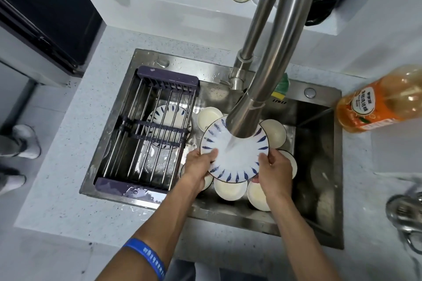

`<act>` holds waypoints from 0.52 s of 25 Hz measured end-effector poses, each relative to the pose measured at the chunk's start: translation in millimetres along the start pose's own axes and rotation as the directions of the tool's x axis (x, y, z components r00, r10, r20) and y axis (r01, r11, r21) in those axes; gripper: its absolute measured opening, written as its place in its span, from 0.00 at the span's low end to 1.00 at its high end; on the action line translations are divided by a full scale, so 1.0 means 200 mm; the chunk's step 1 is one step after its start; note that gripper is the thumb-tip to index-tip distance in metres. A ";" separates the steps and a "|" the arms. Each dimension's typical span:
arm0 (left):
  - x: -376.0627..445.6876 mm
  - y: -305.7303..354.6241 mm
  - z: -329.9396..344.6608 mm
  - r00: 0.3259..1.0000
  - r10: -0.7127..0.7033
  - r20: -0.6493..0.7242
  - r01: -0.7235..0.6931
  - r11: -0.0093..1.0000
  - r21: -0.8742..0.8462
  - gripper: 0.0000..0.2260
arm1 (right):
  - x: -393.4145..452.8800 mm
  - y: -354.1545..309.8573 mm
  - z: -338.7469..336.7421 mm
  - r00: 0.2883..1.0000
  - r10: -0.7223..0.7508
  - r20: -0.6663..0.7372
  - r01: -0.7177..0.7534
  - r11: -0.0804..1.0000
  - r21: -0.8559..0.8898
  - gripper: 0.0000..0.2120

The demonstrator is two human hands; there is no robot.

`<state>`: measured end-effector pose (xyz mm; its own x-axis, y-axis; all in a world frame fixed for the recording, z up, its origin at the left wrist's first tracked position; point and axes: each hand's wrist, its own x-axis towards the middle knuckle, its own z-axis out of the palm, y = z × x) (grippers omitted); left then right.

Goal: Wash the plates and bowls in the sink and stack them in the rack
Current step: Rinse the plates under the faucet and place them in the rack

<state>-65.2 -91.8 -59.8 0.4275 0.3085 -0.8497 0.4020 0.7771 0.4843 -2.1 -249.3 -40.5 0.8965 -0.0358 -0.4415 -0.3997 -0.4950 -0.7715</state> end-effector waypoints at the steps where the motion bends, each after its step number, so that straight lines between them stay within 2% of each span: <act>1: 0.01 -0.01 0.03 1.000 0.002 -0.007 -0.002 0.999 -0.032 0.07 | 0.00 -0.01 -0.02 1.000 -0.006 -0.010 0.006 0.999 0.053 0.09; 3: 0.00 0.01 0.08 0.997 -0.038 0.067 0.042 0.998 -0.055 0.10 | -0.04 0.02 -0.01 0.999 0.024 -0.036 -0.016 0.978 0.207 0.10; 4: -0.02 0.02 0.09 0.993 -0.049 0.105 0.046 0.999 0.029 0.12 | -0.09 0.04 0.02 0.996 0.075 -0.051 -0.056 0.950 0.307 0.10; 5: -0.02 0.02 0.10 0.994 -0.018 0.104 0.007 0.995 0.102 0.12 | -0.14 0.07 0.06 0.989 0.146 -0.038 -0.118 0.908 0.402 0.11; 7: -0.01 0.02 0.09 0.992 0.113 0.058 -0.117 0.990 0.083 0.07 | -0.20 0.07 0.12 0.952 0.298 0.073 -0.287 0.777 0.560 0.12; 8: -0.02 0.04 0.08 0.987 0.150 0.051 -0.153 0.986 0.058 0.08 | -0.17 0.05 0.12 0.921 0.368 0.128 -0.369 0.718 0.590 0.12; 9: -0.03 0.07 0.07 0.983 0.166 0.072 -0.171 0.983 0.070 0.08 | -0.12 0.03 0.11 0.905 0.400 0.149 -0.408 0.708 0.577 0.12; 11: -0.03 0.09 0.03 0.981 0.175 0.082 -0.188 0.963 0.194 0.07 | -0.03 -0.01 0.10 0.932 0.341 0.125 -0.356 0.791 0.498 0.11; 13: -0.03 0.06 -0.03 0.971 0.240 0.007 -0.236 0.945 0.225 0.08 | -0.03 -0.01 0.12 0.947 0.285 0.146 -0.321 0.833 0.451 0.09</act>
<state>-67.9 -81.4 -50.8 0.5170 0.4826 -0.7070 0.4617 0.5382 0.7051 -10.8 -226.4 -46.9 0.7072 -0.0479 -0.7053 -0.7064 -0.0094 -0.7077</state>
